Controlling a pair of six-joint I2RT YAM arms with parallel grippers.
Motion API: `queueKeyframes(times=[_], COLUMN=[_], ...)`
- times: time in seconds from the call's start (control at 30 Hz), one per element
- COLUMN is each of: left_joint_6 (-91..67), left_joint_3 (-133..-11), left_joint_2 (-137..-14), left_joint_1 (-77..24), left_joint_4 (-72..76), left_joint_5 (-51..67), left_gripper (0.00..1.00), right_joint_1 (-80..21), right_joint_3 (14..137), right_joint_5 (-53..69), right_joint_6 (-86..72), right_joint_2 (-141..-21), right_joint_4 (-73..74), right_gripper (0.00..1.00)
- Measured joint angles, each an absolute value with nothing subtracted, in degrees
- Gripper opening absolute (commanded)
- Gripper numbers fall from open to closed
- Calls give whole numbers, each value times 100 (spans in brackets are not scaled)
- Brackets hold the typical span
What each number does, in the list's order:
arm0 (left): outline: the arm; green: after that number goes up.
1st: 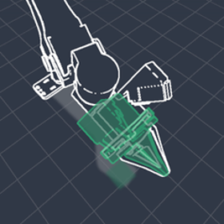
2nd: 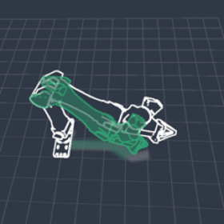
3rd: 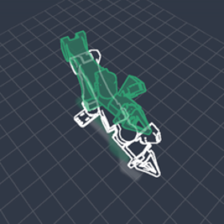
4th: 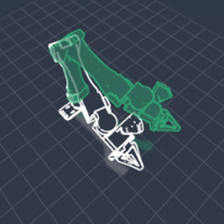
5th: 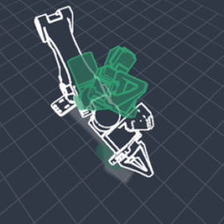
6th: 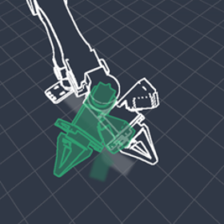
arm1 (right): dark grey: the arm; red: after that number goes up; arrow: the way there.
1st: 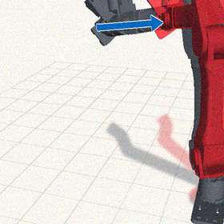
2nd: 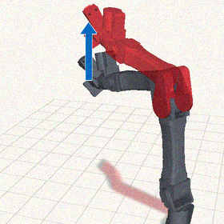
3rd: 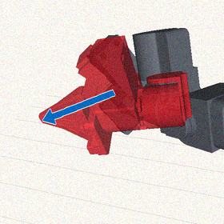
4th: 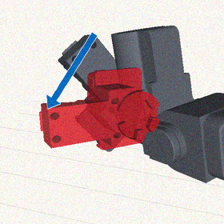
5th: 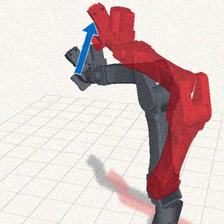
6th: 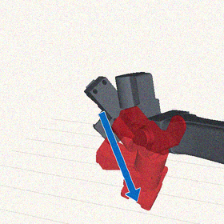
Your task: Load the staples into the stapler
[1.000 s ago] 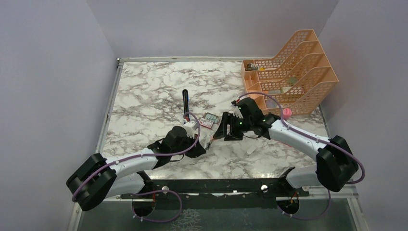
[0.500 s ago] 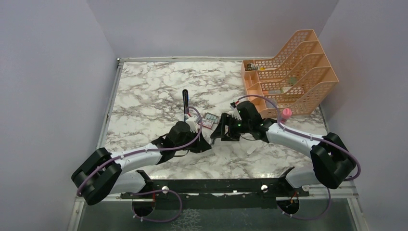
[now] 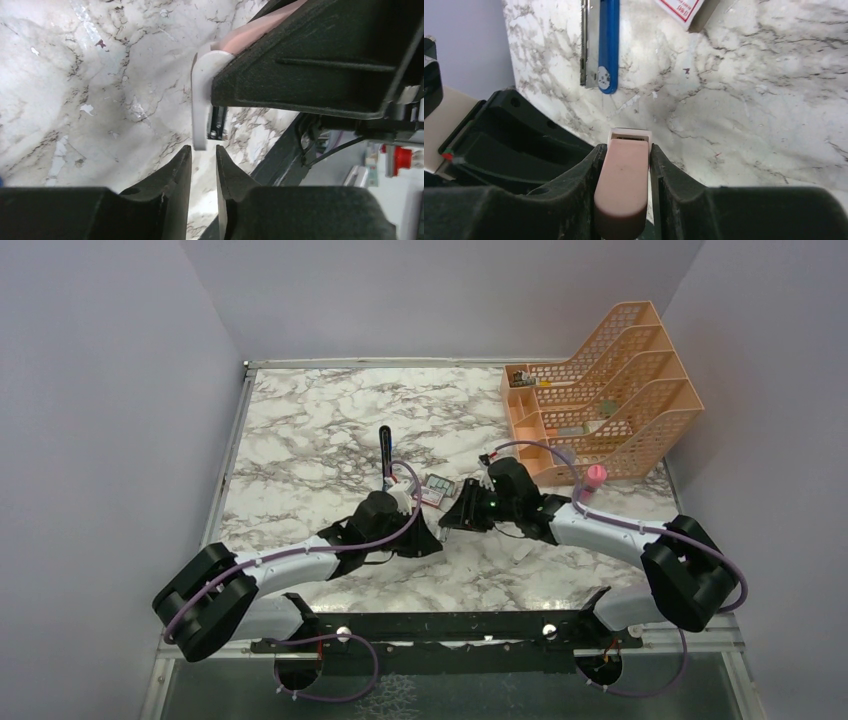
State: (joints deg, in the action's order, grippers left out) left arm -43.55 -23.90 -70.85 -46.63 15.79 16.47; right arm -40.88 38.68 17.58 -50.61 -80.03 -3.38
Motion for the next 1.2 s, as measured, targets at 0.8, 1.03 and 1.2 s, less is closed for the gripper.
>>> queueKeyframes(times=[0.8, 1.03, 1.2], left_joint_6=[-4335, -4141, -4058], left_joint_3=[-2405, -2506, -2506], left_joint_2=[-5513, -5621, -5752], left_joint_1=[-4663, -4663, -4663], left_joint_4=[215, 56, 38], left_joint_5=[-148, -204, -204], left_gripper=[80, 80, 80], right_joint_1=[-3352, -3227, -3223], right_joint_3=[6313, 6731, 6901], right_joint_5=[-600, -517, -196], right_joint_6=[-3317, -2971, -2956], right_joint_2=[-9721, -10088, -10287], right_joint_4=[2821, 3059, 3155], right_gripper=[35, 36, 38])
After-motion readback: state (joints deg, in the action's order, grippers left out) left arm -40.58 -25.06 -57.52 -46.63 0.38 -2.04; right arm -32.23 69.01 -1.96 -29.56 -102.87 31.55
